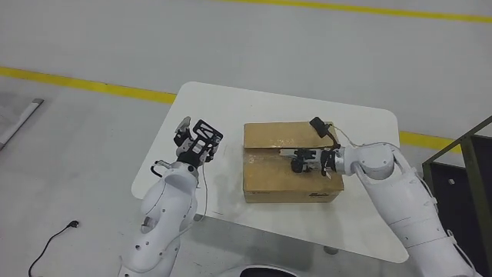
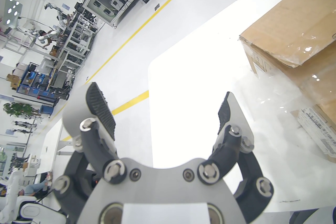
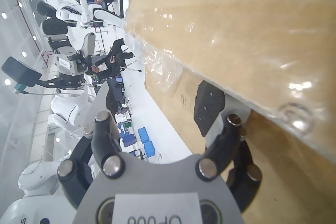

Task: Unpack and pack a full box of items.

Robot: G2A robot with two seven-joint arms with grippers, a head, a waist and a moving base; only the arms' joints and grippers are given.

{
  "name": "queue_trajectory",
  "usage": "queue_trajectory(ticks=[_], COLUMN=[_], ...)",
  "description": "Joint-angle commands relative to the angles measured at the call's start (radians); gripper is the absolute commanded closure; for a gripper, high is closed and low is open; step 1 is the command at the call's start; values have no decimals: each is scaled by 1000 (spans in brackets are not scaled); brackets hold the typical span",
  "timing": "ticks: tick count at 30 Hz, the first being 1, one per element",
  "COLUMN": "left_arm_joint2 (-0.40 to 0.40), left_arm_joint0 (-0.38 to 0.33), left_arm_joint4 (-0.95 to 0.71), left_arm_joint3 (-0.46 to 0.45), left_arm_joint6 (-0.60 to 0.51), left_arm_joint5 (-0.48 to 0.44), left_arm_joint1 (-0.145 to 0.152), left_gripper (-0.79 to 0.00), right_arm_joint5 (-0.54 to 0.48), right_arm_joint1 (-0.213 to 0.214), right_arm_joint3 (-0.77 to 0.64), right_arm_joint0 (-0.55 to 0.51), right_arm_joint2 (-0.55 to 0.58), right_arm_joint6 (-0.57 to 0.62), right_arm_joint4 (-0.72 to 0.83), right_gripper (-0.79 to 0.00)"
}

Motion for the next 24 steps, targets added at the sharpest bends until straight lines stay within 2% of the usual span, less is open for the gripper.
queue_trajectory(ticks=[1,4,5,11,12,13,19,24], left_arm_joint2=[1,0,1,0,0,0,1,2], left_arm_joint0=[0,1,2,10,11,12,12,11], left_arm_joint4=[0,1,1,1,1,1,-2,-5], left_arm_joint3=[1,-1,-2,-10,-11,-11,-10,-6], left_arm_joint6=[0,0,0,-3,-3,-3,-2,0], left_arm_joint5=[2,5,6,12,13,13,16,18], left_arm_joint1=[0,1,1,2,2,2,3,4], left_gripper=[-785,-785,-785,-785,-785,-785,-785,-785], right_arm_joint5=[8,16,18,33,34,35,57,62], right_arm_joint1=[-6,-17,-21,-38,-41,-43,-56,-66], right_arm_joint3=[7,26,33,77,83,90,118,132], right_arm_joint0=[0,16,22,60,64,68,93,111], right_arm_joint2=[-20,-59,-71,-124,-131,-137,-168,-192], right_arm_joint6=[-4,-33,-42,-75,-79,-83,-115,-130], right_arm_joint4=[23,15,15,8,10,10,-2,-3], right_gripper=[-677,-628,-588,-517,-416,-385,-289,-265])
